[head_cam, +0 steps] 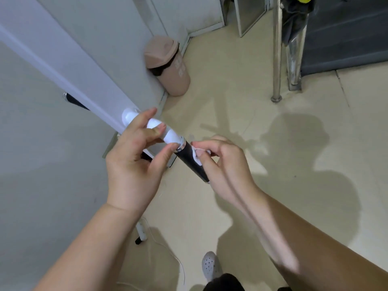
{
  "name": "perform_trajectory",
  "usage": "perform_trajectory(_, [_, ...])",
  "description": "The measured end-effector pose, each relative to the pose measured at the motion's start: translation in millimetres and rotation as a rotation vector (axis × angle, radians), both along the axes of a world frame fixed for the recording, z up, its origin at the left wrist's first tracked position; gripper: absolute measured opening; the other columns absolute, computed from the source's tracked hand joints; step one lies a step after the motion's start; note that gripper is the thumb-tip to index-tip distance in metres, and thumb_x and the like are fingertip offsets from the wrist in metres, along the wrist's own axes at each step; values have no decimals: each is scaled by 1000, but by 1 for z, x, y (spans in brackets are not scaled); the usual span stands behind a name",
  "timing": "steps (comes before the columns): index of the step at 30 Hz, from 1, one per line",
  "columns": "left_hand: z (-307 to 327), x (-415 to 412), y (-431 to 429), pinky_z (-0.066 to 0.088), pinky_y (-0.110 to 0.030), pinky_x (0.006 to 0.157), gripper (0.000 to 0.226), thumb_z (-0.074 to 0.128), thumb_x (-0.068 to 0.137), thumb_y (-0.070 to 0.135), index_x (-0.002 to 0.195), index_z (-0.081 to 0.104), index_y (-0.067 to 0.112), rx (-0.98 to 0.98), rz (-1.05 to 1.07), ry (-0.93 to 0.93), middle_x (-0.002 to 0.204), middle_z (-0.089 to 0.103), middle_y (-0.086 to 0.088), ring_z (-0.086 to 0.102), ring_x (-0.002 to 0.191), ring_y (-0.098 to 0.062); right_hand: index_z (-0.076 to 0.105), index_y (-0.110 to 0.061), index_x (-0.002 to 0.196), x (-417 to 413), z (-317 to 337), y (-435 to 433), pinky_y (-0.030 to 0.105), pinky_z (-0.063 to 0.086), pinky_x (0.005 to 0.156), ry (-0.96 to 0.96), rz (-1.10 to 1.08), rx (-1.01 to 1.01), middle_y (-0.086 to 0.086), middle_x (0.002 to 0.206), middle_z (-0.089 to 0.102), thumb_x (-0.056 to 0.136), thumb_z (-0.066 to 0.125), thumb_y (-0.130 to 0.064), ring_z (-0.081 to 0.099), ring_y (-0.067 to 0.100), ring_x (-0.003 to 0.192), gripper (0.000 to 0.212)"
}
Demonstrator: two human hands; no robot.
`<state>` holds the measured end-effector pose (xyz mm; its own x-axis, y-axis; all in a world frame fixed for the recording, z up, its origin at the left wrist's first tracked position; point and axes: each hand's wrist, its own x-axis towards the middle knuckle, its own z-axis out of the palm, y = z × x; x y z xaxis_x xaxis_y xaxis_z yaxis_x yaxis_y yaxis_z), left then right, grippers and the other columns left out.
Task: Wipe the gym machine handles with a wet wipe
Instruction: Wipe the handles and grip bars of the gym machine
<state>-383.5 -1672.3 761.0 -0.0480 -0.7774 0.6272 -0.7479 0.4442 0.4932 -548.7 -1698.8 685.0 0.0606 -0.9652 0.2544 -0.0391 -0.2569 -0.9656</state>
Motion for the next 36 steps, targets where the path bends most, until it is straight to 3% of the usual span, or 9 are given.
perform_trajectory(5, [4,-8,15,60,-45,84,32,78,82,27,112,65,28,9,94,16,144,57,2,72,99,-20,79,-17,102,-3,-40,-5,18,42,71,121,120,139,-6,86,66,98,60,-5,60,5,82,23])
perform_trajectory(9, [5,-10,21,60,-33,81,58,80,80,32,134,60,25,16,172,53,133,58,28,69,94,-6,78,-16,103,-1,-30,-8,10,40,65,119,249,251,-11,86,64,99,55,-2,59,4,78,27])
perform_trajectory(14, [0,-6,20,57,-38,71,48,81,83,30,124,59,22,-9,146,37,146,55,5,71,92,-11,77,-20,104,0,34,-24,9,40,68,75,311,40,-9,86,63,100,57,-8,56,0,75,24])
perform_trajectory(17, [-2,-6,17,51,-30,69,41,79,84,32,120,59,27,-29,140,17,145,54,7,71,88,-18,75,-24,100,-9,18,-21,9,40,68,128,345,131,-10,84,62,101,56,-6,58,-1,76,27])
perform_trajectory(22, [-1,-8,18,49,-33,63,39,79,85,29,117,57,32,-31,146,-5,144,54,7,66,73,-18,72,-33,94,-14,-5,-27,13,37,67,238,422,214,-17,76,59,99,56,-2,55,-2,70,35])
perform_trajectory(26, [4,-12,24,49,-36,62,42,78,84,25,120,57,21,27,198,-18,144,54,0,61,74,-13,74,-31,97,-14,29,-41,9,42,69,76,534,124,-15,83,62,99,57,-3,57,1,75,33])
perform_trajectory(29, [8,-21,25,50,-25,70,43,80,83,24,120,58,19,33,280,-71,146,51,-7,62,87,-15,76,-22,94,-18,23,-53,8,40,67,102,636,111,-18,80,61,97,58,1,57,1,74,29])
perform_trajectory(32, [9,-36,28,51,-25,74,44,80,84,27,122,59,19,-6,449,-156,137,46,-13,60,85,-26,79,-15,101,-23,-10,-70,8,38,68,282,759,157,-18,80,60,95,55,3,58,-3,76,30])
perform_trajectory(36, [5,-76,35,50,-25,76,46,72,90,28,134,60,17,51,747,-164,103,56,-6,55,73,-23,77,-28,93,-30,-28,-96,11,40,71,319,906,243,-19,80,64,95,61,-3,62,-5,80,30])
